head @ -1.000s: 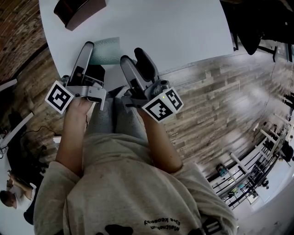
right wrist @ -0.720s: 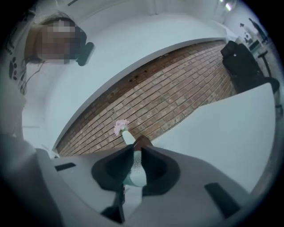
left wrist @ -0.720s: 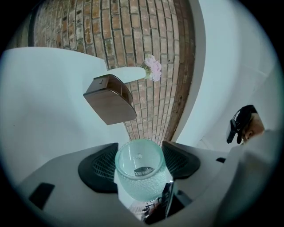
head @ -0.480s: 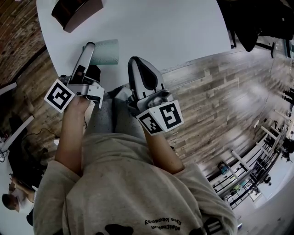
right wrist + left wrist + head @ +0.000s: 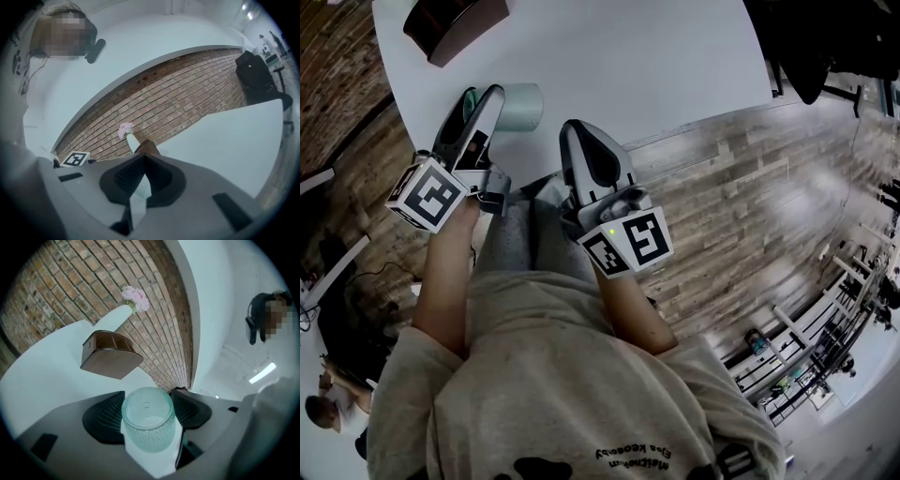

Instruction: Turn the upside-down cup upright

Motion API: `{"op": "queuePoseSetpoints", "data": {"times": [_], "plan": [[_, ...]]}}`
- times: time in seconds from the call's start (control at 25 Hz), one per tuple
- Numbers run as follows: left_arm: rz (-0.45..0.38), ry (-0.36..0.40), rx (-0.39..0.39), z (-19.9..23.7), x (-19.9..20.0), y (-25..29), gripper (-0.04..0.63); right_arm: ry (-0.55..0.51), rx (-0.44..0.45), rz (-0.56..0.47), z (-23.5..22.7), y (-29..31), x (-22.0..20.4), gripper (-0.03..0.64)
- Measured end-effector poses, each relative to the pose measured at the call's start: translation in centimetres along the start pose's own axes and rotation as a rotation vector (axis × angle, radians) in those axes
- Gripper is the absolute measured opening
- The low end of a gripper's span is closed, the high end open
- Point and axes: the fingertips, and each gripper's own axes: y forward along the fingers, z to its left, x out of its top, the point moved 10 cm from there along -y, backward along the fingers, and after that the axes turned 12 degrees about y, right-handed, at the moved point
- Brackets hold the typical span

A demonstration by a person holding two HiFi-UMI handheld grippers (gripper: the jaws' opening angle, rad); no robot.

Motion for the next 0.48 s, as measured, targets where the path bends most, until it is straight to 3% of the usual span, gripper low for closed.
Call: {"op": "queuePoseSetpoints", "data": {"times": [0.48], "plan": [[0.112,0.421,0.050,-2.3,0.6,0.6,0.313,0.007,-0.012,0.012,-0.6,-0.4,-0.4,0.008]]}}
